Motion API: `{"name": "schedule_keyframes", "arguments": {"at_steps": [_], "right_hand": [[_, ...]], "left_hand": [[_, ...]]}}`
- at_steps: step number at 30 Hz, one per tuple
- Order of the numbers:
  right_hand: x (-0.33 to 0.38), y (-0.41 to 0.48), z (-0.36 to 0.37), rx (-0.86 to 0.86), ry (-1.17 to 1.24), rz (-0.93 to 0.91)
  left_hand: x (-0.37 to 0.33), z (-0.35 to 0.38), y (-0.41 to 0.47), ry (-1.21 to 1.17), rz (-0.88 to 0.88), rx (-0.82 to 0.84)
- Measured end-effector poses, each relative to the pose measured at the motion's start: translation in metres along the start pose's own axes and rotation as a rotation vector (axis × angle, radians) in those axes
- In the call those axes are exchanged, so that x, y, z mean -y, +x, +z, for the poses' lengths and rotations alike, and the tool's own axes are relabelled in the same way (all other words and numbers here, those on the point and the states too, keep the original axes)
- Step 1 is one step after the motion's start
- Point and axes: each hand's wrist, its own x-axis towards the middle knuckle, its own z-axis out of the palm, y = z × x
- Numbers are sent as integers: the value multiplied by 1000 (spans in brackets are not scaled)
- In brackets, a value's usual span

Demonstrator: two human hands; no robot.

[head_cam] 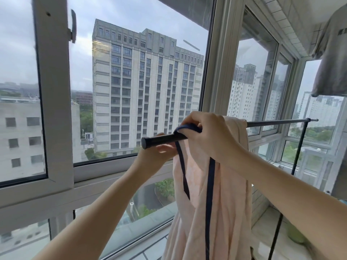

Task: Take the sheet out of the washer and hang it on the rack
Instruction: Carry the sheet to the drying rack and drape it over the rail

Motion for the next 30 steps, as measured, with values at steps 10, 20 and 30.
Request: {"name": "schedule_keyframes", "arguments": {"at_steps": [10, 20, 30], "right_hand": [[-4, 7, 0, 93, 204, 208], [-1, 11, -9, 185, 152, 123], [6, -1, 10, -129, -329, -256]], "left_hand": [[-7, 3, -17, -283, -146, 152], [-4, -32, -5, -468, -278, 54], [-26, -52, -6, -213, -131, 73]]}}
